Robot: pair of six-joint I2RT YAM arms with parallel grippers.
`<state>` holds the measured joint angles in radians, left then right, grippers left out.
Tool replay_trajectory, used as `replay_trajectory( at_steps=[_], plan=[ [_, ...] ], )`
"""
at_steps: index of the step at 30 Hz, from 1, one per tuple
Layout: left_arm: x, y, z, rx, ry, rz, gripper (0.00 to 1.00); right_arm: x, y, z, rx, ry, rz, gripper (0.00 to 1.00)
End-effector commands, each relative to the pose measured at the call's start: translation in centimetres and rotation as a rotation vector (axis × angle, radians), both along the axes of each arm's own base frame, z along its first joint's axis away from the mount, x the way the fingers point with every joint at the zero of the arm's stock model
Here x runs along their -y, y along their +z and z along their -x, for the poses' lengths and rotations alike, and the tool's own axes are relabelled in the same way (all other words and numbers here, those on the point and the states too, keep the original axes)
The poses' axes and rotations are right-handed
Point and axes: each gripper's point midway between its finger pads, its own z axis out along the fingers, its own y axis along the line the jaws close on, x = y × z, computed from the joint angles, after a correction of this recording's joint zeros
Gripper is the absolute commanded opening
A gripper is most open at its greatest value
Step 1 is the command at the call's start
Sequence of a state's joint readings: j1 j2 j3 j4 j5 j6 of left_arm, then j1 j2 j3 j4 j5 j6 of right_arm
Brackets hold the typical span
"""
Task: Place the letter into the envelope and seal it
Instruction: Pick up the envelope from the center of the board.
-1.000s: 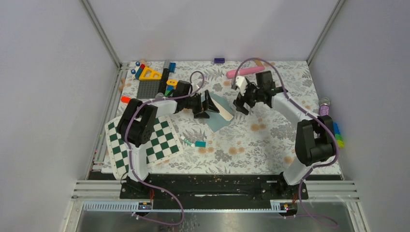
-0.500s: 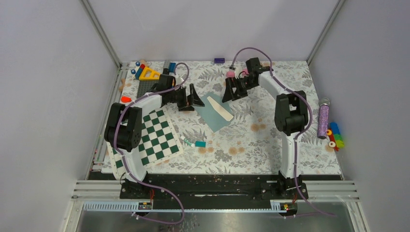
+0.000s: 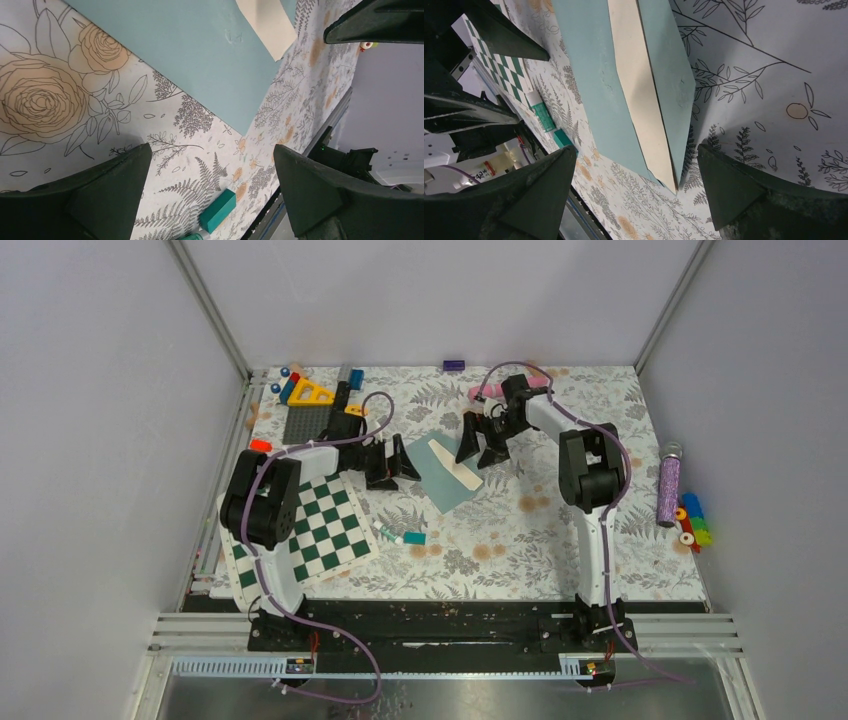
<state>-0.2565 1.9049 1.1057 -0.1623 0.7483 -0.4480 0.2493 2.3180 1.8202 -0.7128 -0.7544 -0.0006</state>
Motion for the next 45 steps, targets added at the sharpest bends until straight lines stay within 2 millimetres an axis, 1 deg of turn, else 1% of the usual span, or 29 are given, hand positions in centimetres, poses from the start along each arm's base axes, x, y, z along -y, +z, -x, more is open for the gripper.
replay_trajectory(
  at_steps=[1, 4, 9, 10, 11, 14, 17, 20, 21, 26, 28, 31, 33, 35, 37, 40, 45],
  plan=[
    [0.3, -1.0, -0.8, 0.036, 0.010, -0.049, 0.99, -1.1, -0.2, 0.6, -0.089, -0.032, 0.004, 1.00],
    [0.7, -1.6, -0.9, 0.026, 0.006, -0.059, 0.99, -1.7, -0.2, 0.6, -0.112, -0.046, -0.029, 0.97],
    [1.2, -2.5, -1.1, 0.005, 0.007, -0.060, 0.99, -2.9, -0.1, 0.8, -0.162, -0.059, -0.099, 0.72],
    [1.2, -2.6, -1.1, 0.003, 0.007, -0.058, 0.99, -3.0, -0.1, 0.9, -0.167, -0.059, -0.104, 0.69],
    [1.3, -2.7, -1.0, 0.001, 0.007, -0.056, 0.99, -3.1, -0.1, 0.9, -0.169, -0.059, -0.108, 0.60],
    [1.4, -2.7, -0.9, -0.002, 0.006, -0.047, 0.99, -3.3, 0.0, 1.1, -0.181, -0.056, -0.122, 0.43],
    [1.6, -2.4, -1.0, 0.003, 0.005, -0.036, 0.99, -3.5, 0.1, 1.3, -0.186, -0.046, -0.144, 0.24],
    [1.6, -1.2, -1.3, 0.024, 0.004, -0.002, 0.99, -3.9, 1.6, 1.2, -0.185, -0.031, -0.208, 0.03],
    [1.6, -0.5, -1.5, 0.036, 0.004, 0.024, 0.99, -4.1, 2.3, 1.1, -0.179, -0.031, -0.236, 0.00],
    [1.3, 3.0, -2.0, 0.097, -0.009, 0.145, 0.99, -4.5, 7.0, -0.3, -0.116, -0.066, -0.387, 0.00],
    [1.3, 4.0, -2.0, 0.117, -0.015, 0.190, 0.99, -4.5, 9.1, -1.0, -0.094, -0.097, -0.450, 0.00],
    [1.1, 4.8, -2.3, 0.148, -0.007, 0.231, 0.99, -4.4, 11.5, -1.9, -0.099, -0.139, -0.551, 0.00],
    [0.8, 4.8, -2.5, 0.148, 0.005, 0.249, 0.99, -4.2, 13.1, -2.6, -0.089, -0.161, -0.611, 0.00],
    [0.5, 4.7, -2.8, 0.144, 0.022, 0.268, 0.99, -3.9, 14.4, -2.9, -0.077, -0.163, -0.650, 0.00],
    [0.2, 4.7, -3.3, 0.145, 0.039, 0.286, 0.99, -3.8, 15.2, -2.8, -0.058, -0.155, -0.662, 0.00],
    [0.1, 5.3, -4.1, 0.144, 0.063, 0.329, 0.99, -3.6, 15.4, -2.2, -0.039, -0.147, -0.660, 0.00],
    [0.9, 8.1, -5.8, 0.203, 0.094, 0.457, 0.99, -3.4, 15.3, -1.4, -0.039, -0.163, -0.657, 0.00]
  ],
)
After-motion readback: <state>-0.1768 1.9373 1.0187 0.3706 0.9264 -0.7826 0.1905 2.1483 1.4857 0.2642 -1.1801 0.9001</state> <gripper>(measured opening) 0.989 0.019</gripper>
